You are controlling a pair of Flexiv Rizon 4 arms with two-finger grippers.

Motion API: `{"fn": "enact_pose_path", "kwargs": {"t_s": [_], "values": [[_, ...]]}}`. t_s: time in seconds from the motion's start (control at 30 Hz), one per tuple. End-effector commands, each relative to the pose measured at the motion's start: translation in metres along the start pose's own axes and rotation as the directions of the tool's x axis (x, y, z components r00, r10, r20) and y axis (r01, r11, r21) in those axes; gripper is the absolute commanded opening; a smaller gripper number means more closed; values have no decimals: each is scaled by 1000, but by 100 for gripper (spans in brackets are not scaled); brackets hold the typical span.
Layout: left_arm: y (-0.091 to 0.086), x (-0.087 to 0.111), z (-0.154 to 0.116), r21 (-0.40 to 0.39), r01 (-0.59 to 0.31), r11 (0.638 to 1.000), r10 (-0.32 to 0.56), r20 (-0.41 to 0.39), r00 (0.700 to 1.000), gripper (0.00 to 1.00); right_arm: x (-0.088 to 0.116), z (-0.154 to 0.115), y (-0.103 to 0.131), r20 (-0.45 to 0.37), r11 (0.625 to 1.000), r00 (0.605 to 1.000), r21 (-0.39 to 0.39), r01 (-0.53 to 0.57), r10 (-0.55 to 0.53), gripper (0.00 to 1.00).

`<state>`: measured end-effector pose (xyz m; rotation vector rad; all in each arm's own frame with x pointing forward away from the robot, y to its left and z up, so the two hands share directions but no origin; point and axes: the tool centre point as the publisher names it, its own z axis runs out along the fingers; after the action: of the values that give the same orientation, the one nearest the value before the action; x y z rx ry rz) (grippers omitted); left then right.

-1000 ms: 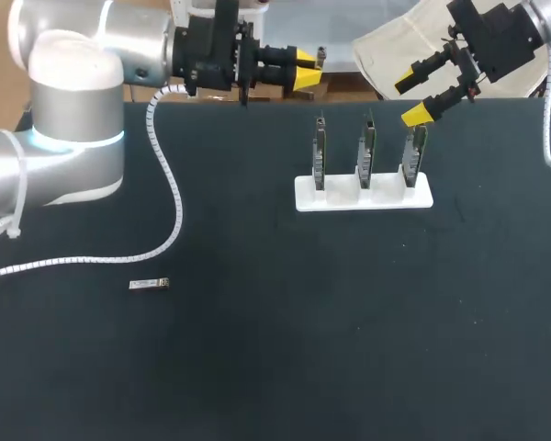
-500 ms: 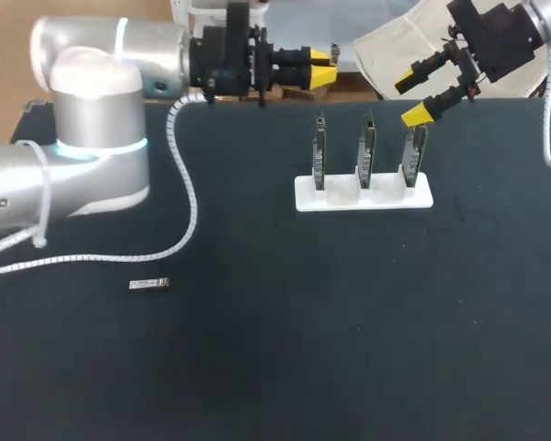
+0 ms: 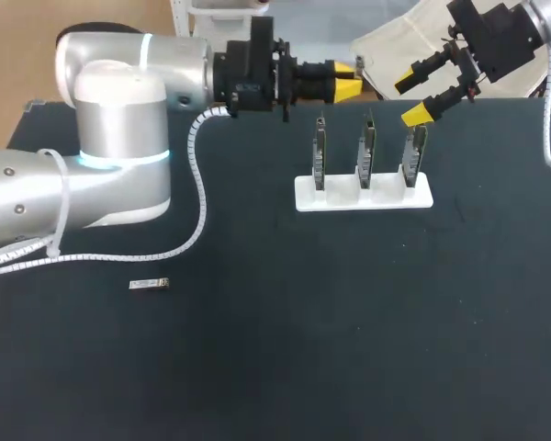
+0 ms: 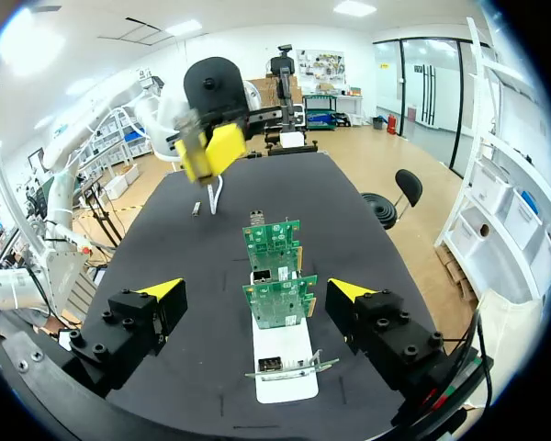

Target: Pick up the optical module with the left hand, and insert it into the network port with the right hand.

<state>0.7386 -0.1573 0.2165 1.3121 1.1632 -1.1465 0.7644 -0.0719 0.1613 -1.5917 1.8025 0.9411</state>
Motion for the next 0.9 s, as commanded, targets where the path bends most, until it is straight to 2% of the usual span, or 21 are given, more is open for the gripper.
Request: {"fn": "enact_pose_path", "kwargs": {"t_s": [0.03,0.1,0.17,0.5,0.9], "values": [[11,8,11,38,15,999,-15,-9,1000,0,0,0,2,0,1000,1000,4,0,0,100],[13,11,14,47,24,999,-23,-23,999,0,0,0,2,0,1000,1000,4,0,0,100],[14,16,16,45,54,997,-55,6,998,0,0,0,2,0,1000,1000,4,0,0,100],[18,26,25,52,130,990,-129,-21,991,0,0,0,2,0,1000,1000,4,0,0,100],[16,32,21,40,168,985,-166,-62,984,0,0,0,2,0,1000,1000,4,0,0,100]]}}
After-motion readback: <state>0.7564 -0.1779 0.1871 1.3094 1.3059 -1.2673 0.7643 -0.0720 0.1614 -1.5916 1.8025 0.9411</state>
